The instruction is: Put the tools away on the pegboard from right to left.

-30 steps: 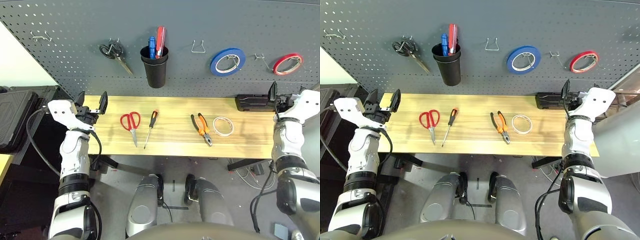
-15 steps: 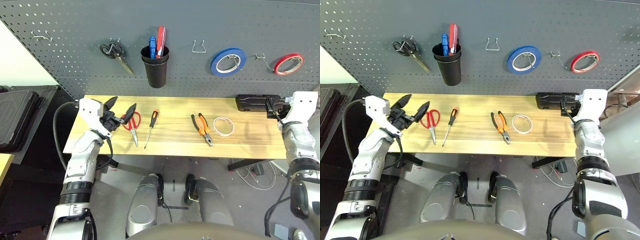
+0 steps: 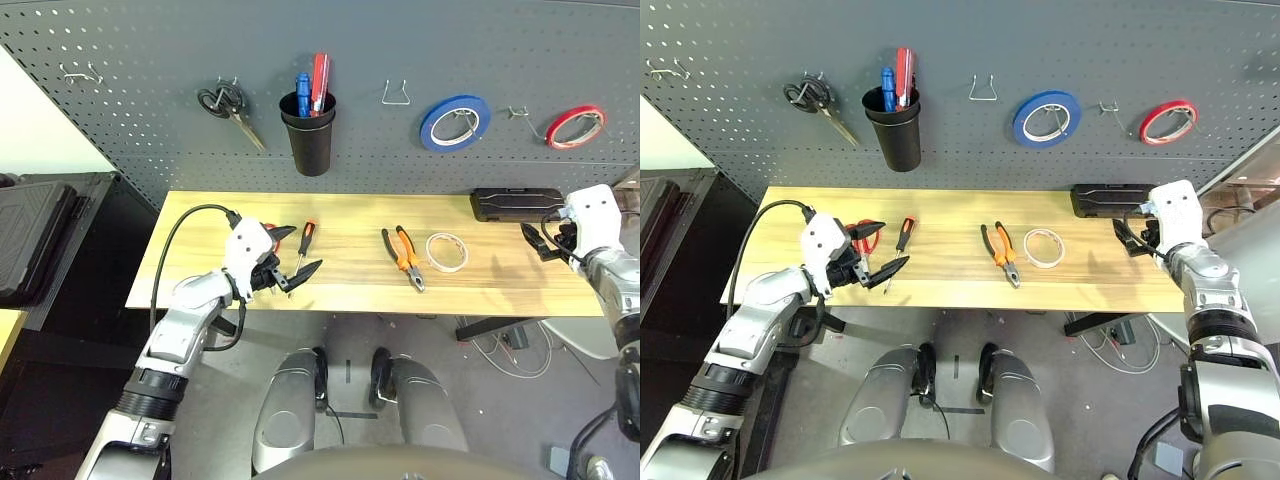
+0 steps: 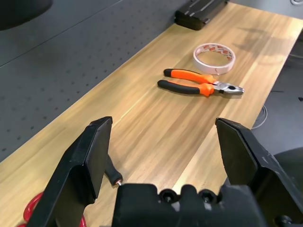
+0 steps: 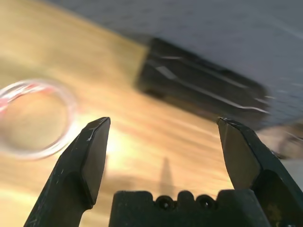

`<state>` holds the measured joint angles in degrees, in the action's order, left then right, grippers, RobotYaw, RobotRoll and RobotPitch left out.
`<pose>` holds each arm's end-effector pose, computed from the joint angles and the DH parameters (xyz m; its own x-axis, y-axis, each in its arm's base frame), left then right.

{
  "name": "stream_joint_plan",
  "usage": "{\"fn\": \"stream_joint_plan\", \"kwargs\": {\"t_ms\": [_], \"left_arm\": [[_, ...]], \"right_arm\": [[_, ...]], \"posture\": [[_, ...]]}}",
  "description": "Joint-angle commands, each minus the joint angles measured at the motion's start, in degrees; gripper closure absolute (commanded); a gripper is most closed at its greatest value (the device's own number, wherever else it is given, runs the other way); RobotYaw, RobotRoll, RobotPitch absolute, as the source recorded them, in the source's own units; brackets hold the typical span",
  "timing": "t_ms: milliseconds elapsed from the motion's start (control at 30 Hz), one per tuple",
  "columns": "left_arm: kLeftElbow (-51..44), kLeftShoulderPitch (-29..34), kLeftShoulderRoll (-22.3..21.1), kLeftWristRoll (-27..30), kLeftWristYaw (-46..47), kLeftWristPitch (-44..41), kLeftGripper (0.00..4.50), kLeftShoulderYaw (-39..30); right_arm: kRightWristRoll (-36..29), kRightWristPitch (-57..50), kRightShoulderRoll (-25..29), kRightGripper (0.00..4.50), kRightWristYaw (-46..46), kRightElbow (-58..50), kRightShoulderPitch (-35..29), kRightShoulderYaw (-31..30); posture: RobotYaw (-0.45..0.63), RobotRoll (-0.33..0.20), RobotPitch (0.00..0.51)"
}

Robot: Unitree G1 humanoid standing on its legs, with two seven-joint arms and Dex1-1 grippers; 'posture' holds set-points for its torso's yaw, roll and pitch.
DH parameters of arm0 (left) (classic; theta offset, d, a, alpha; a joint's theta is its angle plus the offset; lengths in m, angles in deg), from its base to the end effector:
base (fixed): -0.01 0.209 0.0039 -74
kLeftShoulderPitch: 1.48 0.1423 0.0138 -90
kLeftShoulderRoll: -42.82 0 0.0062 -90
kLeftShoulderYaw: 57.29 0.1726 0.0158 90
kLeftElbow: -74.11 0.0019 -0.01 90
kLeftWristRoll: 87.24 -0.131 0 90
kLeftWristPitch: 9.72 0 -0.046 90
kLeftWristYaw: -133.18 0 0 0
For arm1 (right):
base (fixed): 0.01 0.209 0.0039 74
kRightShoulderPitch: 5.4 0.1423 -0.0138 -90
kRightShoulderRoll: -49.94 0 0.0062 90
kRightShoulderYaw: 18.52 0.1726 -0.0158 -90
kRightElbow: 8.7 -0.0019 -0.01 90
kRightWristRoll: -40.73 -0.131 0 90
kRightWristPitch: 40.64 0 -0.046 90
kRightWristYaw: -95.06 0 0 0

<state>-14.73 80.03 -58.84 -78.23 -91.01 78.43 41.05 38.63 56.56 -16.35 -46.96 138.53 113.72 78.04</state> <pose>0.2223 0.2015 0.0886 0.6166 -0.7573 -0.2151 0.7838 0.5651 0.2575 0.2441 -0.3382 0.0860 0.8877 0.1490 -0.4357 -0.2984 0.9068 -0.2979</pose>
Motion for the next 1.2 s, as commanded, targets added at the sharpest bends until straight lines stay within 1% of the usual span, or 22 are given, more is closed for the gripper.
{"fn": "stream_joint_plan", "kwargs": {"t_ms": [33,200,267,433,500,700,900,1133,1200], "left_arm": [[1.4,0.3,-0.2,-1.7,-1.0,1.1,0.04,1.4],[0.2,1.5,-0.3,-2.4,-0.9,0.9,0.04,1.9],[-1.3,2.7,-0.6,-2.3,-0.8,0.4,0.04,1.8],[-4.8,5.6,-1.2,-2.0,-0.4,-1.4,0.04,1.6],[-6.2,6.6,-1.4,-1.9,-0.3,-2.4,0.04,1.5],[-10.8,9.3,-1.9,-1.4,0.5,-5.4,0.04,0.7],[-14.2,11.3,-2.1,-1.2,1.5,-7.6,0.04,0.4],[-16.2,12.2,-2.2,-1.0,2.5,-9.3,0.04,-0.4],[-16.5,12.3,-2.2,-1.0,2.6,-9.5,0.0,-0.6]], "right_arm": [[3.3,0.2,1.1,0.0,6.2,0.8,1.5,-4.3],[7.1,2.1,1.2,0.0,13.7,2.0,4.4,-9.8],[8.5,2.8,1.1,0.0,15.1,2.7,5.5,-11.6],[12.5,3.0,-1.0,0.0,17.5,6.9,10.2,-15.9],[14.1,2.4,-2.4,0.0,17.7,9.3,12.5,-17.4],[18.2,2.9,-5.6,0.0,17.4,13.2,16.2,-21.1],[21.4,2.6,-7.8,0.0,15.9,15.9,17.3,-23.6],[23.5,1.7,-10.1,0.0,13.7,17.7,17.3,-24.7],[24.2,0.9,-10.4,0.41,12.8,18.1,17.3,-24.9]], "posture": [[0.16,0.0,0.195],[0.17,0.0,0.223],[0.18,0.0,0.247],[0.2,0.0,0.283],[0.2,0.0,0.294],[0.23,0.0,0.331],[0.27,0.0,0.345],[0.29,0.0,0.351],[0.3,0.0,0.35]]}}
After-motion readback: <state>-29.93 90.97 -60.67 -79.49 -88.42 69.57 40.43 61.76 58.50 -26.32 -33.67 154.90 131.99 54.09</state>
